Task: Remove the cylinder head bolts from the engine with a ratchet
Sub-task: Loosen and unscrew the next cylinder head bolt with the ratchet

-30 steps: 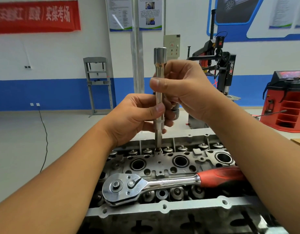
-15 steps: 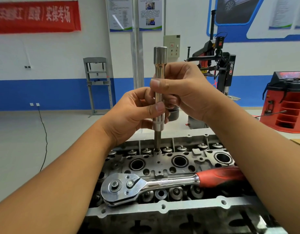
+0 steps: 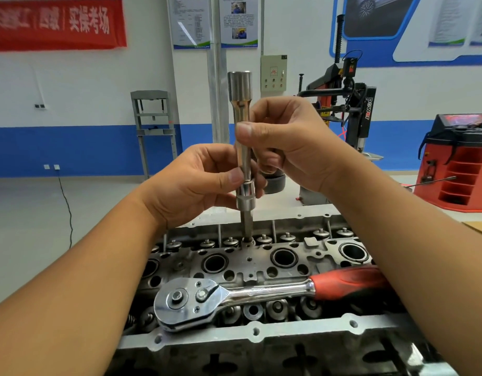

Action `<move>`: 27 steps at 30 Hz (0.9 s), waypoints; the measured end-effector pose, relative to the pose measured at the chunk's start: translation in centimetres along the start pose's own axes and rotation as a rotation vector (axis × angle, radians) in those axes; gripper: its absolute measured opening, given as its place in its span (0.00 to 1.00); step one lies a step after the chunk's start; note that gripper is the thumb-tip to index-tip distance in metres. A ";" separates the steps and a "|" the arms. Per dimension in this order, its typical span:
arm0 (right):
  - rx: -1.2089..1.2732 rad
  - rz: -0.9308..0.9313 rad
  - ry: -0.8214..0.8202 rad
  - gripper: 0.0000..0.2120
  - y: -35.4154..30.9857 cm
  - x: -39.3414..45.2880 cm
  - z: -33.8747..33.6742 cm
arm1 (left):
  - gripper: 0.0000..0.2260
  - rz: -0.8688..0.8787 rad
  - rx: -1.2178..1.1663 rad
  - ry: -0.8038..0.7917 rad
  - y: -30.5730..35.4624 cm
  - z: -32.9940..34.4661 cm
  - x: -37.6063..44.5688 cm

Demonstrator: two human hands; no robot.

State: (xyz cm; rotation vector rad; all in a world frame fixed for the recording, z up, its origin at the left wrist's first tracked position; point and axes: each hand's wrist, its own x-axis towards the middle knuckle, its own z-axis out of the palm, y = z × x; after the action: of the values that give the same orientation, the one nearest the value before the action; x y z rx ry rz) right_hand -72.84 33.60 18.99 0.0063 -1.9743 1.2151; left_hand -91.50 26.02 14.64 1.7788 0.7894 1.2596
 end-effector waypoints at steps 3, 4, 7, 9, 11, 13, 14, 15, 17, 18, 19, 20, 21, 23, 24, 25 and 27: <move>0.007 0.004 0.011 0.10 -0.1 0.0 -0.1 | 0.25 0.007 0.016 0.095 0.0 0.0 0.2; 0.005 0.004 0.010 0.10 -0.1 0.0 -0.1 | 0.25 0.007 0.020 0.096 0.0 0.1 0.2; -0.003 -0.001 0.001 0.09 -0.1 -0.1 -0.1 | 0.21 -0.040 -0.005 -0.005 0.1 0.1 -0.1; -0.004 0.001 0.000 0.08 -0.1 -0.1 0.0 | 0.17 -0.072 -0.039 -0.072 0.1 0.1 -0.2; -0.009 0.011 -0.009 0.07 -0.1 -0.1 0.0 | 0.16 -0.066 -0.049 -0.070 0.0 0.0 -0.1; -0.017 0.023 -0.012 0.06 -0.1 -0.1 0.0 | 0.16 -0.040 -0.007 -0.039 0.0 0.1 -0.1; -0.022 0.029 -0.006 0.07 0.0 -0.1 0.0 | 0.16 -0.030 0.025 -0.017 0.0 0.1 -0.1; -0.032 0.032 0.001 0.07 0.0 0.0 0.0 | 0.18 -0.025 0.057 0.013 0.1 0.1 -0.1; -0.063 0.028 0.011 0.08 0.1 0.0 0.1 | 0.26 -0.024 0.092 0.071 0.0 0.1 0.0; -0.076 0.024 0.013 0.09 0.1 0.0 0.1 | 0.29 -0.028 0.095 0.091 0.0 -0.1 0.0; -0.083 0.022 0.013 0.10 0.1 0.1 0.1 | 0.29 -0.035 0.090 0.096 0.0 -0.2 0.0; -0.085 0.020 0.011 0.10 0.0 0.1 0.2 | 0.26 -0.045 0.079 0.081 0.0 -0.3 -0.1; -0.086 0.020 0.006 0.09 0.0 0.1 0.1 | 0.22 -0.058 0.060 0.051 0.0 -0.3 -0.2; -0.094 0.026 -0.014 0.07 0.0 0.1 0.0 | 0.17 -0.088 -0.005 -0.015 0.1 -0.5 -0.4; -0.095 0.030 -0.025 0.07 0.1 0.0 -0.1 | 0.16 -0.094 -0.022 -0.034 0.2 -0.5 -0.4; -0.089 0.035 -0.031 0.09 0.1 0.0 -0.1 | 0.16 -0.087 -0.017 -0.039 0.2 -0.5 -0.4; -0.071 0.049 -0.021 0.14 0.1 0.0 -0.1 | 0.15 -0.057 0.034 -0.015 0.1 -0.4 -0.2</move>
State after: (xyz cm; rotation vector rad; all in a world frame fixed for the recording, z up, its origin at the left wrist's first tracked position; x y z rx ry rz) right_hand -72.85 33.77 18.94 -0.0661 -2.0463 1.1797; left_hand -91.90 25.91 14.65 1.7789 0.8519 1.2008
